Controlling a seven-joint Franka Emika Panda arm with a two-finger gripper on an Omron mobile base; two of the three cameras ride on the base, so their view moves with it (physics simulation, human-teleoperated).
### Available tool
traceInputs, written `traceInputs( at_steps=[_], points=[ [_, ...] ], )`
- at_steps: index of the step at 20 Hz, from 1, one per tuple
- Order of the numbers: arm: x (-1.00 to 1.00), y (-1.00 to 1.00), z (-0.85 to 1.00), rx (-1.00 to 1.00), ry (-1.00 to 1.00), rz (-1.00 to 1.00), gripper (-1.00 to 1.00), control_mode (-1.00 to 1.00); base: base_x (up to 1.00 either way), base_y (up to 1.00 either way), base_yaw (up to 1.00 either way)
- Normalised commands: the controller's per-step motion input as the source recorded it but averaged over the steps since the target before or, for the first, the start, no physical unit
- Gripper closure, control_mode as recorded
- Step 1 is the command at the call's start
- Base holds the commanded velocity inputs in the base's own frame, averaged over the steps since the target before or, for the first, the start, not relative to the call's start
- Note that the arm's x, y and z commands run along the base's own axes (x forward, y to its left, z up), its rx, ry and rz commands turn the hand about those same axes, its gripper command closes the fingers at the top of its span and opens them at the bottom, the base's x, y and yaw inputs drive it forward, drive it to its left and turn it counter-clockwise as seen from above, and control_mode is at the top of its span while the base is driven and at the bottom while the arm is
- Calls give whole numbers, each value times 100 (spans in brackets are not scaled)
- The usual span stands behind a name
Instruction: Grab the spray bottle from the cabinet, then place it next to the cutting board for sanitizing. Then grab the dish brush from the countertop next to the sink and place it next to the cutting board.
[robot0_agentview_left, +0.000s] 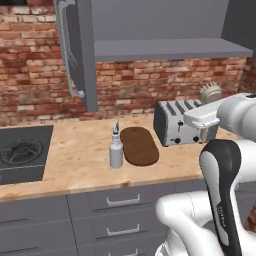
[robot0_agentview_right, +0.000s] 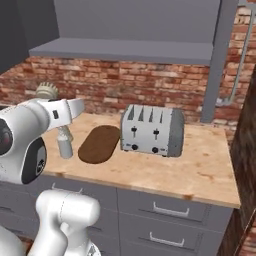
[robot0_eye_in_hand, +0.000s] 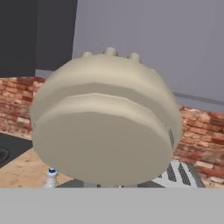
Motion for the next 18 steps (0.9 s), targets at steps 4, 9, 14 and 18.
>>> traceInputs(
  at_steps=[4, 9, 14, 18],
  points=[
    [0, 0, 0, 0, 0, 0, 100, 100, 74, 0, 6],
    [0, 0, 0, 0, 0, 0, 100, 100, 62, -7, 11],
    [0, 0, 0, 0, 0, 0, 100, 100, 4, 0, 5],
    [0, 0, 0, 0, 0, 0, 100, 100, 0, 3, -25]
  ],
)
